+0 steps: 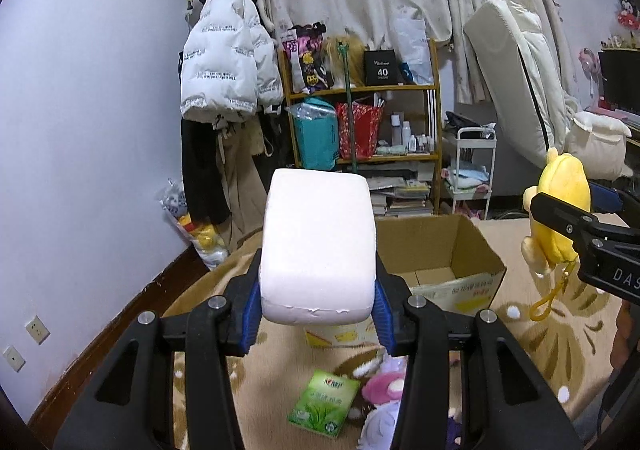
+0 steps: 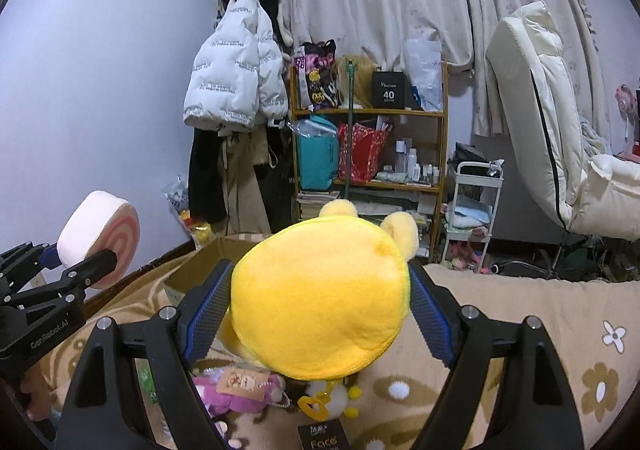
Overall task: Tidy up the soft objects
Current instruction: 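Carry both held items over the cardboard box and open both tools to drop them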
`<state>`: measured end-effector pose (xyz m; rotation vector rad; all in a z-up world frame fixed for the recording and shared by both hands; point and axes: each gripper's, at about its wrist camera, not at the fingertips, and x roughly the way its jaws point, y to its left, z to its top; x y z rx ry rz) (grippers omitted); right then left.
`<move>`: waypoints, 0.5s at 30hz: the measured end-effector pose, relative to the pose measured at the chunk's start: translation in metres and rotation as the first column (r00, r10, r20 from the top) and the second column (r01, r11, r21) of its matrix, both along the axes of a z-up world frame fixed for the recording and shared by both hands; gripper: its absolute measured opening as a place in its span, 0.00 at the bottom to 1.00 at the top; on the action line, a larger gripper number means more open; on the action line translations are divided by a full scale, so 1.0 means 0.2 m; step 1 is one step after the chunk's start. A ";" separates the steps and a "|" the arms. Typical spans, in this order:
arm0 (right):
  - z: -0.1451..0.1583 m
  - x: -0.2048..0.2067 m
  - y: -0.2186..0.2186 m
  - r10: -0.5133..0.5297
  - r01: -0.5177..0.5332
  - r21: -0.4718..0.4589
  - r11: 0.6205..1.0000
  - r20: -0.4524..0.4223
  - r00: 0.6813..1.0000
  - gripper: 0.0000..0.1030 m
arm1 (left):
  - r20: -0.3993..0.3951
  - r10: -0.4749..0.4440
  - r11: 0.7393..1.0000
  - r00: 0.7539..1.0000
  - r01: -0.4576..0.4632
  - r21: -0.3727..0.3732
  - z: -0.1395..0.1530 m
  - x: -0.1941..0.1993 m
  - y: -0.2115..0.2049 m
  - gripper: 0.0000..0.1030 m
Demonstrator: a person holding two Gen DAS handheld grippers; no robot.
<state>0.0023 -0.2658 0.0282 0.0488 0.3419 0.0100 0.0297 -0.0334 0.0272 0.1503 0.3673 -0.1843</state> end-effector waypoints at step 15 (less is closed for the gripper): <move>0.06 0.24 0.03 0.015 -0.015 -0.014 1.000 0.028 0.999 0.85 | 0.005 0.018 1.000 1.000 -0.018 -0.005 0.08 0.26 -0.05 0.44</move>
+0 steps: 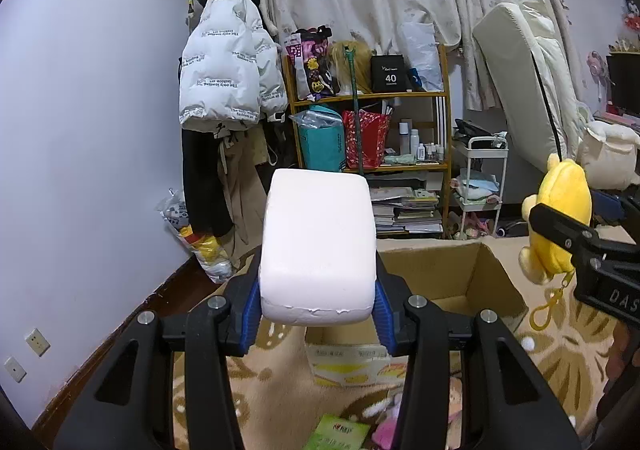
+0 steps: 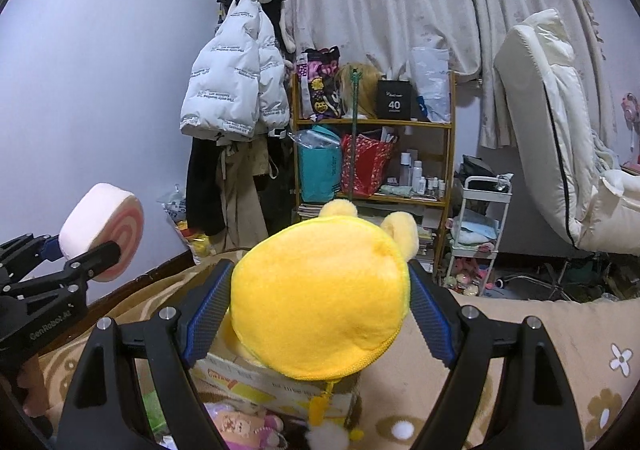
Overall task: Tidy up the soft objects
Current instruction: 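Carry both held items over the cardboard box and open both tools to drop them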
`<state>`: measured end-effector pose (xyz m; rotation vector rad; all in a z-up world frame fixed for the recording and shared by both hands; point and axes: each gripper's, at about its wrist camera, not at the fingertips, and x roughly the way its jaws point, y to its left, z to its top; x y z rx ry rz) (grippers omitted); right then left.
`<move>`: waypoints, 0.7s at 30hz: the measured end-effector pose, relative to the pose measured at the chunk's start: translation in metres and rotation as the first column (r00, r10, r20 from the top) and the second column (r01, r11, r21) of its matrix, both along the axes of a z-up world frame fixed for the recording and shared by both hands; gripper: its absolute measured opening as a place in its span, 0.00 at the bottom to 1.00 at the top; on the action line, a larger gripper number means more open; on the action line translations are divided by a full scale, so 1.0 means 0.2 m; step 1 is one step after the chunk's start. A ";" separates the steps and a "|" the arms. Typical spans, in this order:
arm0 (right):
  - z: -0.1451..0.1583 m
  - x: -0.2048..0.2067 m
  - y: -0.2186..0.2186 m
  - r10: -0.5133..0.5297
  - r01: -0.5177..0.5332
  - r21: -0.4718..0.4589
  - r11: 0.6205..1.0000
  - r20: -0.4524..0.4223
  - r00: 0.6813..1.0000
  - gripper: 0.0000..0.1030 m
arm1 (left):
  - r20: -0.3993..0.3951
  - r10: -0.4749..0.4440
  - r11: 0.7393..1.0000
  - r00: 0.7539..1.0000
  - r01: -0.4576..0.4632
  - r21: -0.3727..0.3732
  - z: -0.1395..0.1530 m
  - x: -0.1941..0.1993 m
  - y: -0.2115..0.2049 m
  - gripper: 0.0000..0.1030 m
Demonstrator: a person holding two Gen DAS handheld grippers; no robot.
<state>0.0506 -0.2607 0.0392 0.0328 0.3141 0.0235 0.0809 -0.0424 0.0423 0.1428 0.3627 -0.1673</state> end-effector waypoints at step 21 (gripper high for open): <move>-0.22 0.30 -0.10 0.078 -0.064 0.122 0.990 -0.111 0.991 0.86 | -0.150 -0.033 0.999 0.988 0.038 0.032 -0.26 0.29 -0.16 0.44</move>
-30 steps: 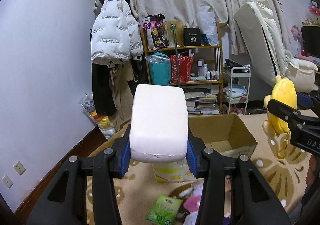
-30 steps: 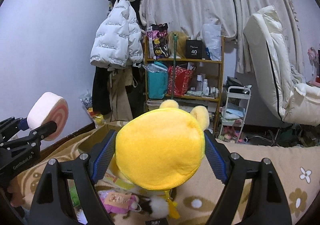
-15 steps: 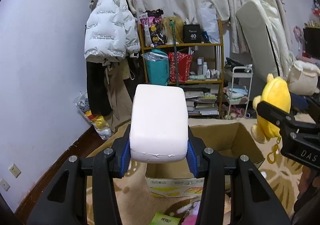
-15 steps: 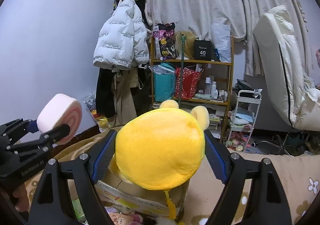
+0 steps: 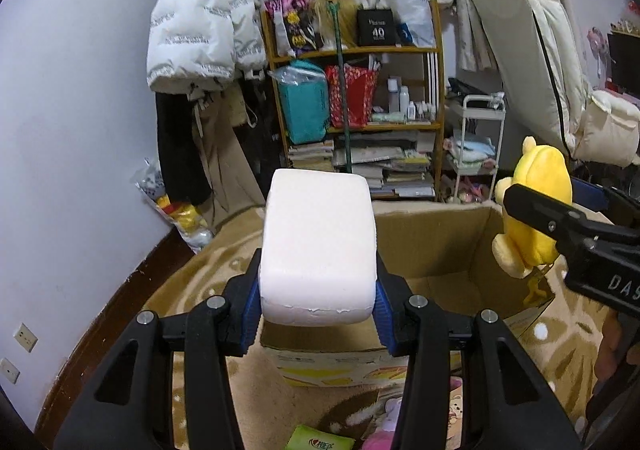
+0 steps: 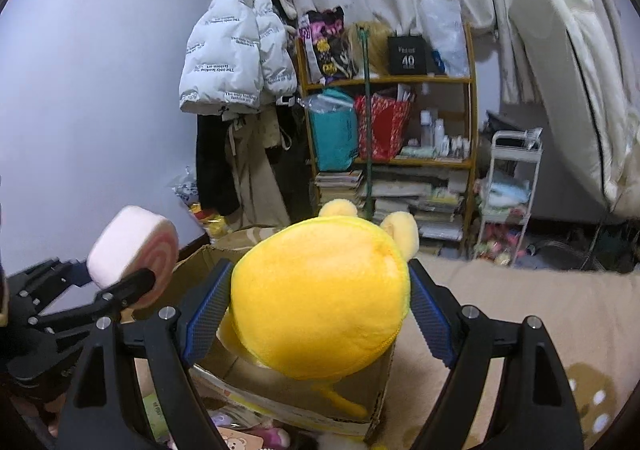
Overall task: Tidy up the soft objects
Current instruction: 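Carry both held items over the cardboard box and open both tools to drop them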
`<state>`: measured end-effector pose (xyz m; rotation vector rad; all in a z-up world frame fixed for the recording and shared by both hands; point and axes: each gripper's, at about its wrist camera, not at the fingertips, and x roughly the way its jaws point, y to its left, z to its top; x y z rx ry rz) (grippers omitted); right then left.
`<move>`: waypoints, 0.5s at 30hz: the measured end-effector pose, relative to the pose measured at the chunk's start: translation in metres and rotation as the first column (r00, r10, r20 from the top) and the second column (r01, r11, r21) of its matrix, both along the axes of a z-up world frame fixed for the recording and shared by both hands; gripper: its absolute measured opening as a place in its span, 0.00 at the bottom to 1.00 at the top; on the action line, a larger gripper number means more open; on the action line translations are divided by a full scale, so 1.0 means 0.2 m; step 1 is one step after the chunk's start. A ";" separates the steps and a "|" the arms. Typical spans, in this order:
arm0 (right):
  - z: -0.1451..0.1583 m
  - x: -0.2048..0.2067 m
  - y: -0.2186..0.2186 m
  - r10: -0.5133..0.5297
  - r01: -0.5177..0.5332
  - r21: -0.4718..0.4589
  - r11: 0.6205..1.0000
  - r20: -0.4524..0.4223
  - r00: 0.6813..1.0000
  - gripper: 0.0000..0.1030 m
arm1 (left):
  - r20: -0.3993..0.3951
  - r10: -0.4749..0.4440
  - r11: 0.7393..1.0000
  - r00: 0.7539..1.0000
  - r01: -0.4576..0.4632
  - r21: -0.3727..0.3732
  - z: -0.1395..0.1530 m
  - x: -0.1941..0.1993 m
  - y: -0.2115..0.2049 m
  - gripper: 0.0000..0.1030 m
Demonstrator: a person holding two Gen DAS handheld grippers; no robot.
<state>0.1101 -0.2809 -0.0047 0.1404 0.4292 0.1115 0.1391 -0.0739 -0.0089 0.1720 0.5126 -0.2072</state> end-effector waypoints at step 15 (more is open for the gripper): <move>-0.11 0.05 0.00 0.074 -0.066 0.106 0.992 -0.078 0.994 0.88 | -0.073 0.012 1.000 0.997 -0.012 0.011 -0.10 0.05 0.00 0.55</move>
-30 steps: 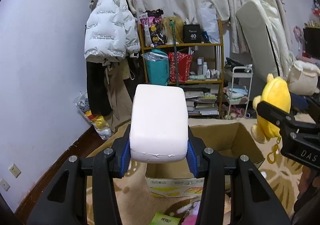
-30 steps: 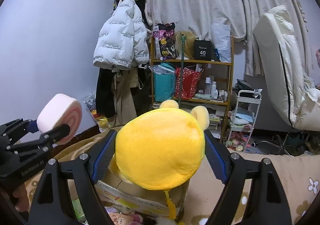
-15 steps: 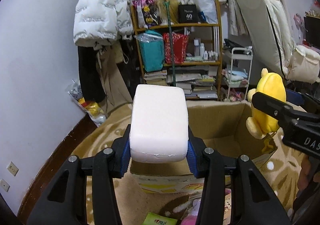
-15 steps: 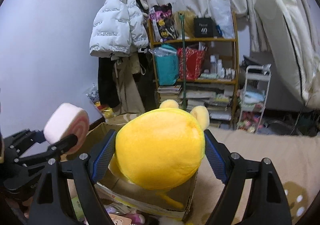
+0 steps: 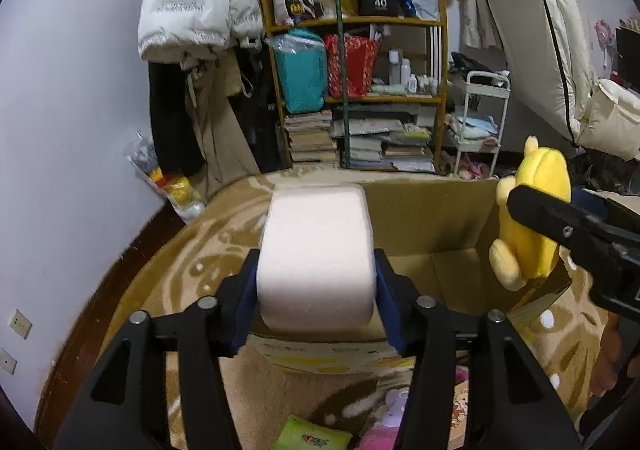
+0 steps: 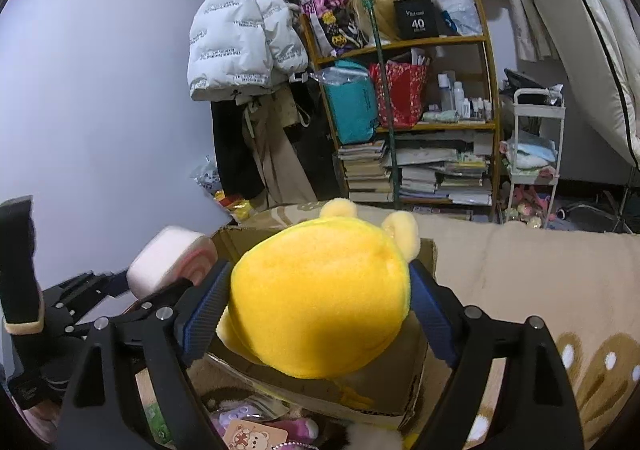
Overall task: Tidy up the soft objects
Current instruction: 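Carry both held items over the cardboard box and open both tools to drop them, then withdraw both tools from the box toward the remaining items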
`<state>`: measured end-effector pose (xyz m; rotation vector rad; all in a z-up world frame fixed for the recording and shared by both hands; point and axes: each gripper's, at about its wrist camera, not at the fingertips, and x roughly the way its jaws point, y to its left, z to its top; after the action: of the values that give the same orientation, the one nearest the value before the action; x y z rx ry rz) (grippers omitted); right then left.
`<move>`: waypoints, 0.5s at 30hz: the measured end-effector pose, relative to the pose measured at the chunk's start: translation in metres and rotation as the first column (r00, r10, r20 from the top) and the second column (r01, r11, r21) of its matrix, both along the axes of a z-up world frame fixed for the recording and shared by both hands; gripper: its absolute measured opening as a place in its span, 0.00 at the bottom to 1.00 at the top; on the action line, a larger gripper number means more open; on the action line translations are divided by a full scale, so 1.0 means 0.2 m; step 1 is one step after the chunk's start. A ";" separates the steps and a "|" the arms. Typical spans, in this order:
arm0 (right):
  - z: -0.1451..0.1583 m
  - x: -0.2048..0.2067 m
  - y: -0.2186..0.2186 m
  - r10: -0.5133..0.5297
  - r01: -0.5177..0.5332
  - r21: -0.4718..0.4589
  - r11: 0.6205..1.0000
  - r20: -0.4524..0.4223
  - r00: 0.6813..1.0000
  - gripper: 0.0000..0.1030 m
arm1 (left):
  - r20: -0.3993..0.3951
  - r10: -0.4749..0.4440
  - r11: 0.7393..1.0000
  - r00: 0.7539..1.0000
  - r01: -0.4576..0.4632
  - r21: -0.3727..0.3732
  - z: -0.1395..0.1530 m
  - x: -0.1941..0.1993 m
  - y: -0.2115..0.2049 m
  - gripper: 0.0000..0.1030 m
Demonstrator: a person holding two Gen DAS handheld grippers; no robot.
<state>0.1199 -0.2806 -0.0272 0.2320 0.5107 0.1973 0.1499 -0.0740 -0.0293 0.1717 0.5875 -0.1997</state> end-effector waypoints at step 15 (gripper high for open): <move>0.00 -0.02 -0.02 -0.020 0.020 -0.036 0.999 -0.011 1.000 1.00 | 0.006 0.037 0.999 0.999 -0.037 0.018 0.03 -0.03 0.05 0.87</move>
<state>0.1150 -0.2838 -0.0274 0.2035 0.5222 0.1677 0.1439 -0.0649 -0.0235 0.1786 0.5865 -0.1579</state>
